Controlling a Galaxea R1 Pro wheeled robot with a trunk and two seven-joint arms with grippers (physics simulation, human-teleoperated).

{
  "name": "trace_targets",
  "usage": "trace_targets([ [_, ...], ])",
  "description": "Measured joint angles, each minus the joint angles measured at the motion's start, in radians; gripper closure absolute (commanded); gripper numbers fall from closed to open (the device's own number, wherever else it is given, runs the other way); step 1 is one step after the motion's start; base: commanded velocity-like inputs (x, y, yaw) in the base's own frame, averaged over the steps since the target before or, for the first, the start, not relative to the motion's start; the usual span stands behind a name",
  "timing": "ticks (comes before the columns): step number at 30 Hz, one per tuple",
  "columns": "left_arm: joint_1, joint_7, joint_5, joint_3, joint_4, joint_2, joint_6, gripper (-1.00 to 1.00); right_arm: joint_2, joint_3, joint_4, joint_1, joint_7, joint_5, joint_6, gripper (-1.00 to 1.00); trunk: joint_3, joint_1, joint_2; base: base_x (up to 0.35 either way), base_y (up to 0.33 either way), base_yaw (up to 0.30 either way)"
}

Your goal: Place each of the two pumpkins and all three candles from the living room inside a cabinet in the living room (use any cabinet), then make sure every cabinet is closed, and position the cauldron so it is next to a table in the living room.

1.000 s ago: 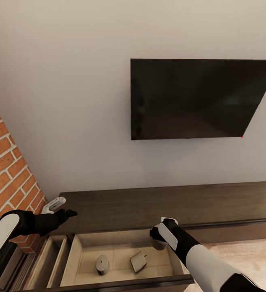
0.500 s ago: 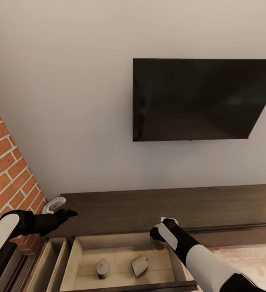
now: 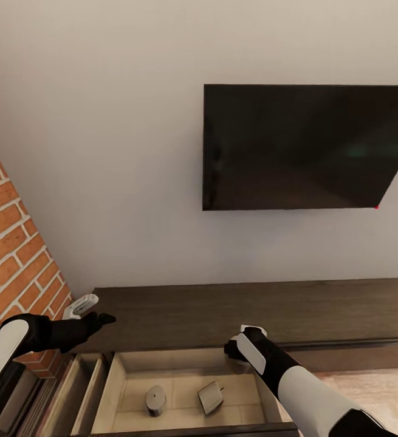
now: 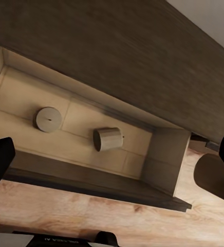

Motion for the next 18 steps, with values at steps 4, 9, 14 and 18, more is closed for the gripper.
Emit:
trace_targets([
  [4,0.000,-0.001,0.005,0.003,-0.002,0.000,0.000,-1.00,0.000,0.000,0.000,0.000,0.000,0.000,0.000,1.00,-0.013,0.015,-0.028,0.000,0.000,0.001],
  [9,0.001,-0.004,0.009,0.053,-0.021,0.000,0.000,-1.00,0.000,0.000,0.000,0.000,0.000,0.000,0.000,1.00,-0.028,0.035,-0.063,0.000,0.000,0.000],
  [14,0.001,-0.005,0.012,0.082,-0.024,-0.001,0.001,-1.00,0.000,0.000,0.000,0.000,0.000,0.000,0.000,1.00,-0.044,0.054,-0.098,0.000,0.000,0.000],
  [18,0.002,-0.006,0.012,0.086,-0.024,-0.001,0.001,-1.00,0.000,0.000,0.000,0.000,0.000,0.000,0.000,1.00,-0.056,0.069,-0.126,0.000,0.000,0.000],
])
